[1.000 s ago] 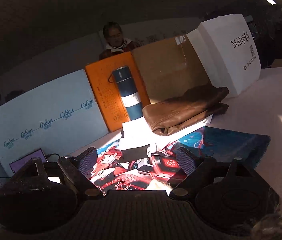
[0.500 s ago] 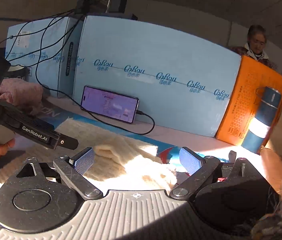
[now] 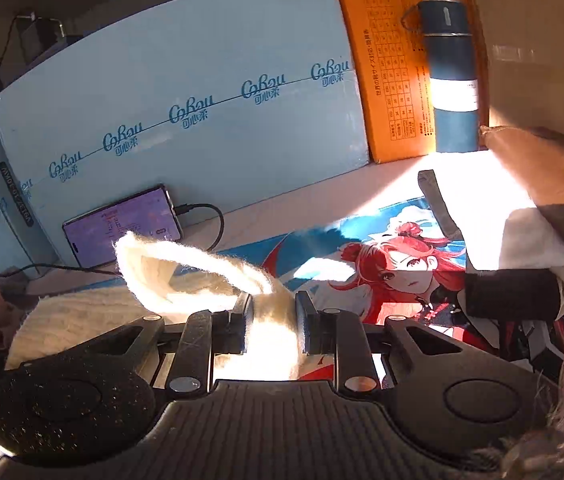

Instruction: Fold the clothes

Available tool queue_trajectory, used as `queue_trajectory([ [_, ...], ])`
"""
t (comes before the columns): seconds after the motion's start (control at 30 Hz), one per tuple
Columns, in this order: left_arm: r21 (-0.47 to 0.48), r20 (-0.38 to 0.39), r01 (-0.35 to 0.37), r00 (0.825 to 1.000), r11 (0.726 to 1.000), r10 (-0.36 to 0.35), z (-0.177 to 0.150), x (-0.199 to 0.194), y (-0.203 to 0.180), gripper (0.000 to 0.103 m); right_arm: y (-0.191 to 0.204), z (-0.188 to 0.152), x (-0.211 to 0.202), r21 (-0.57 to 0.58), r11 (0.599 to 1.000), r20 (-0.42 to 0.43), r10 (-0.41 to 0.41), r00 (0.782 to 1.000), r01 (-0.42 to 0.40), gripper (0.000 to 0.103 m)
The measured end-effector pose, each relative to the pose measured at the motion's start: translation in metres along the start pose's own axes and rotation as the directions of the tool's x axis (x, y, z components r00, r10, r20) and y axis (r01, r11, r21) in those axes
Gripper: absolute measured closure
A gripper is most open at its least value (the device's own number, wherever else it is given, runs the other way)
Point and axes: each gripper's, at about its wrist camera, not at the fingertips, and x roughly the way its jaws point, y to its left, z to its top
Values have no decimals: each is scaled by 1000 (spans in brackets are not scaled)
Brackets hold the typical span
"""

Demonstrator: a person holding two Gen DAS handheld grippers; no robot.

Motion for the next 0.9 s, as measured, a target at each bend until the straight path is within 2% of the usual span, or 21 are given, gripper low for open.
queue_trajectory([
  [0.07, -3, -1, -43, 999, 999, 43, 0, -1, 3, 92, -21, 5, 2, 165, 986, -29, 6, 1000, -1, 88],
  [0.1, -4, -2, -64, 998, 998, 64, 0, -1, 5, 92, -28, 5, 3, 206, 979, -39, 5, 999, 3, 88],
  [0.17, -6, -4, -106, 994, 994, 106, 0, -2, 8, 91, -40, 4, 7, 272, 962, -56, 1, 998, 15, 88],
  [0.2, -7, -5, -128, 992, 992, 127, 1, -2, 9, 85, -44, 3, 6, 285, 958, -67, -4, 998, 23, 86],
  [0.27, -9, -7, -169, 986, 985, 169, 1, -2, 12, 80, -49, 1, 2, 297, 955, -79, -5, 997, 28, 83],
  [0.33, -12, -9, -211, 977, 977, 211, 1, -3, 15, 67, -51, -1, -9, 291, 957, -65, 4, 998, 15, 64],
  [0.4, -14, -11, -252, 968, 968, 252, 1, -3, 18, 44, -50, -5, -28, 266, 964, -26, 14, 1000, -7, 55],
  [0.47, -7, -12, -281, 960, 960, 280, 2, -5, 18, 41, -48, -10, -53, 231, 972, 34, 41, 999, -47, 40],
  [0.57, 11, -15, -282, 959, 959, 282, 2, -9, 13, 34, -47, -28, -92, 194, 973, 149, 99, 984, -128, 21],
  [0.67, 33, 5, -267, 964, 963, 267, 1, -18, 4, 33, -49, -59, -127, 157, 965, 265, 164, 950, -210, 6],
  [0.7, 41, 14, -258, 966, 965, 257, 0, -22, 0, 32, -51, -70, -135, 134, 963, 280, 189, 941, -233, 3],
  [0.77, 54, 39, -234, 972, 971, 232, -2, -33, -9, 27, -54, -91, -151, 70, 957, 289, 250, 924, -281, 1],
  [0.83, 61, 74, -204, 977, 977, 199, -6, -48, -21, 24, -52, -107, -164, -33, 954, 254, 298, 920, -299, 0],
  [0.9, 112, 107, -111, 989, 987, 99, -24, -74, -30, 18, -52, -119, -175, -141, 942, 220, 328, 918, -303, 0],
])
